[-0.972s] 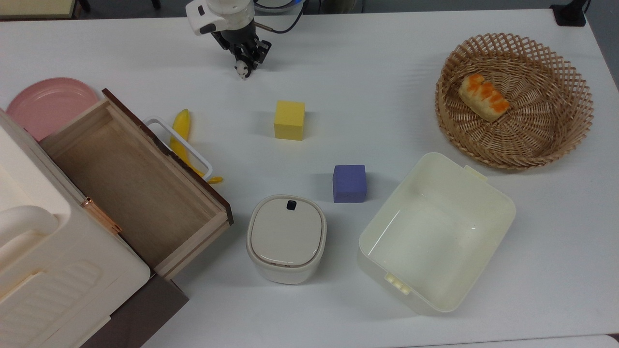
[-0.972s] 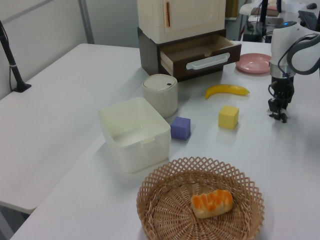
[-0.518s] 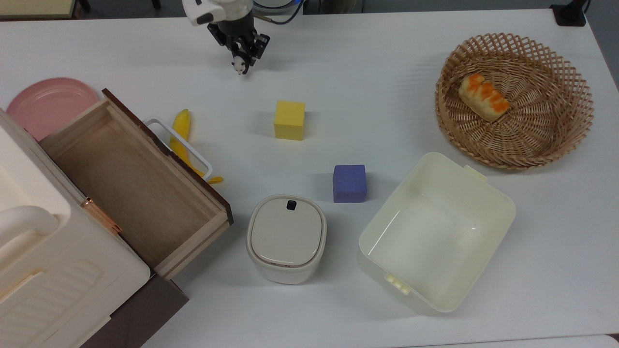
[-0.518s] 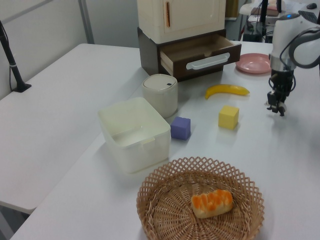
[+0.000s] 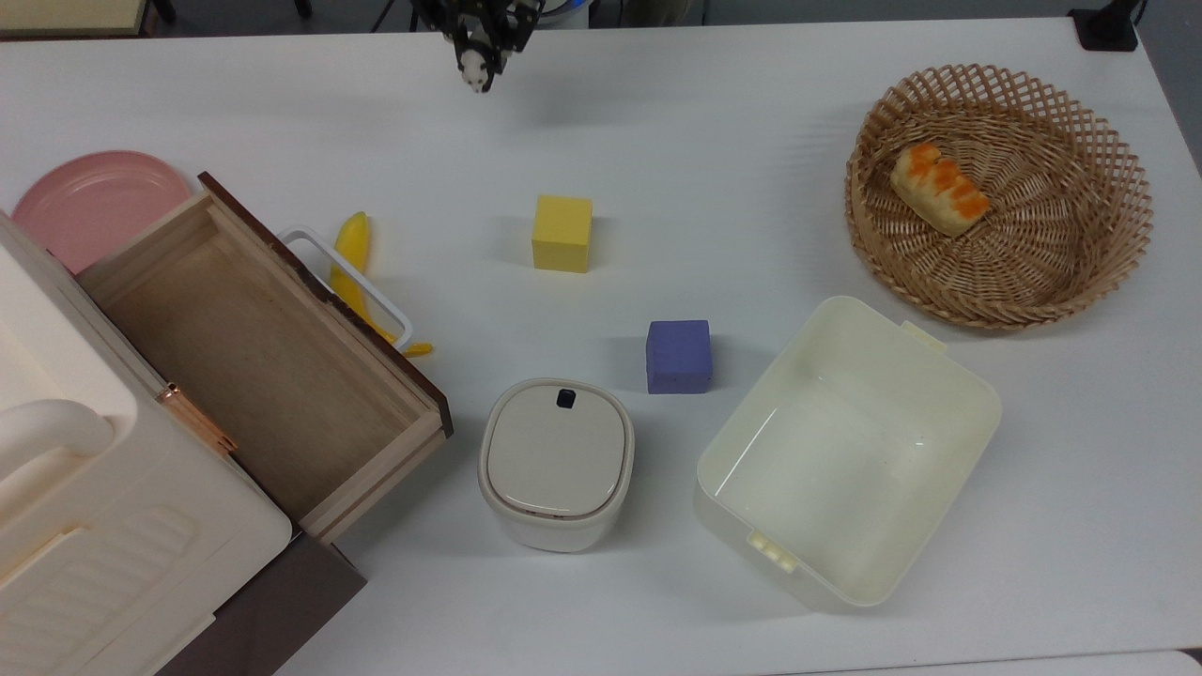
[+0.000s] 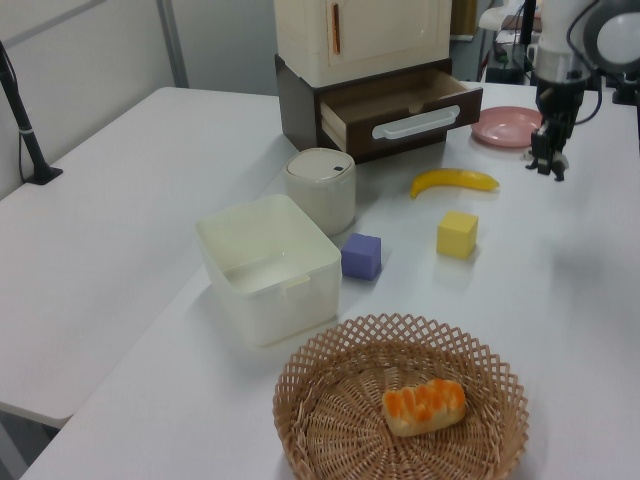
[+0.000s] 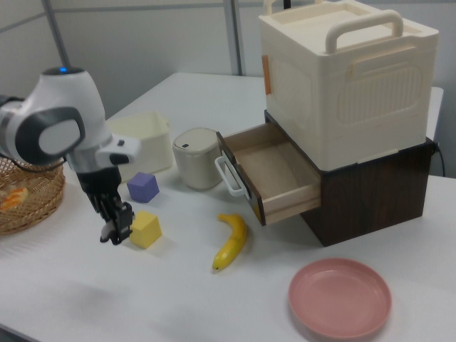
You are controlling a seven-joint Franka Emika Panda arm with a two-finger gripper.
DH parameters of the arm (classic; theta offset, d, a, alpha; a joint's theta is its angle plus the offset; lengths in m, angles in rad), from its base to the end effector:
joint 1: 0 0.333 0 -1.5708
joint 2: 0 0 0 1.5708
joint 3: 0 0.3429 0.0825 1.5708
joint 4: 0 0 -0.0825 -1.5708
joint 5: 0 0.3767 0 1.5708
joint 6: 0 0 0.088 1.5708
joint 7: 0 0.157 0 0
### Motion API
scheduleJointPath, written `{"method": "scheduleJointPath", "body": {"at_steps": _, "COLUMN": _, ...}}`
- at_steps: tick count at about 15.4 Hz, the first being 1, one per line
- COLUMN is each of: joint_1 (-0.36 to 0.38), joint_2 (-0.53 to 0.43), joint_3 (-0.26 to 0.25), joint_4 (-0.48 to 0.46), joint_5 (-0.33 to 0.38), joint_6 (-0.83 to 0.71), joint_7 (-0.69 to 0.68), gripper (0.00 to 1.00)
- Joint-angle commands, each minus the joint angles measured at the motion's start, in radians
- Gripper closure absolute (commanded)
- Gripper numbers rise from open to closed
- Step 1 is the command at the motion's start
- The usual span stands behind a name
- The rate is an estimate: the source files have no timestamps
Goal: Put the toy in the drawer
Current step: 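Carry the panda toy across the table toward the open wooden drawer, then lower the panda toy into the open drawer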
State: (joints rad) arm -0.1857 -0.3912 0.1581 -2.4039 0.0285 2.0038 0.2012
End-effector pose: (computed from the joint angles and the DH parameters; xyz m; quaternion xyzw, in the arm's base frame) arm 0.4084 -0.0069 0.4350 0.9918 -0.1262 -0.0051 0.0176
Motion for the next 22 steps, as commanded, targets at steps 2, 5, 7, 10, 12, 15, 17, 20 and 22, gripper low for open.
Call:
{"method": "scheduleJointPath", "body": {"at_steps": 2, "joint_1": 0.009, "joint_2": -0.029, "joint_3": -0.003, "joint_4": 0.116, "joint_5": -0.021, "joint_6": -0.135, "joint_7": -0.013, "gripper": 0.62}}
{"method": "scheduleJointPath", "body": {"at_steps": 5, "joint_1": 0.023, "joint_2": -0.021, "joint_3": -0.053, "joint_4": 0.195, "joint_5": -0.022, "joint_6": -0.188, "joint_7": -0.013, "gripper": 0.62}}
{"method": "scheduleJointPath", "body": {"at_steps": 7, "joint_1": 0.057, "joint_2": 0.003, "joint_3": -0.106, "joint_4": 0.262, "joint_5": -0.045, "joint_6": -0.204, "joint_7": -0.005, "gripper": 0.62}}
{"method": "scheduleJointPath", "body": {"at_steps": 10, "joint_1": 0.052, "joint_2": 0.151, "joint_3": -0.156, "joint_4": 0.452, "joint_5": -0.067, "joint_6": -0.241, "joint_7": 0.004, "gripper": 0.62}}
{"method": "scheduleJointPath", "body": {"at_steps": 12, "joint_1": 0.049, "joint_2": 0.288, "joint_3": -0.178, "joint_4": 0.582, "joint_5": -0.088, "joint_6": -0.252, "joint_7": 0.043, "gripper": 0.61}}
{"method": "scheduleJointPath", "body": {"at_steps": 15, "joint_1": 0.045, "joint_2": 0.432, "joint_3": -0.203, "joint_4": 0.721, "joint_5": -0.093, "joint_6": -0.247, "joint_7": 0.044, "gripper": 0.61}}
{"method": "scheduleJointPath", "body": {"at_steps": 17, "joint_1": 0.045, "joint_2": 0.494, "joint_3": -0.224, "joint_4": 0.790, "joint_5": -0.093, "joint_6": -0.241, "joint_7": 0.069, "gripper": 0.61}}
{"method": "scheduleJointPath", "body": {"at_steps": 20, "joint_1": 0.048, "joint_2": 0.592, "joint_3": -0.259, "joint_4": 0.897, "joint_5": -0.090, "joint_6": -0.241, "joint_7": 0.092, "gripper": 0.61}}
{"method": "scheduleJointPath", "body": {"at_steps": 22, "joint_1": 0.049, "joint_2": 0.649, "joint_3": -0.275, "joint_4": 0.942, "joint_5": -0.090, "joint_6": -0.212, "joint_7": 0.109, "gripper": 0.61}}
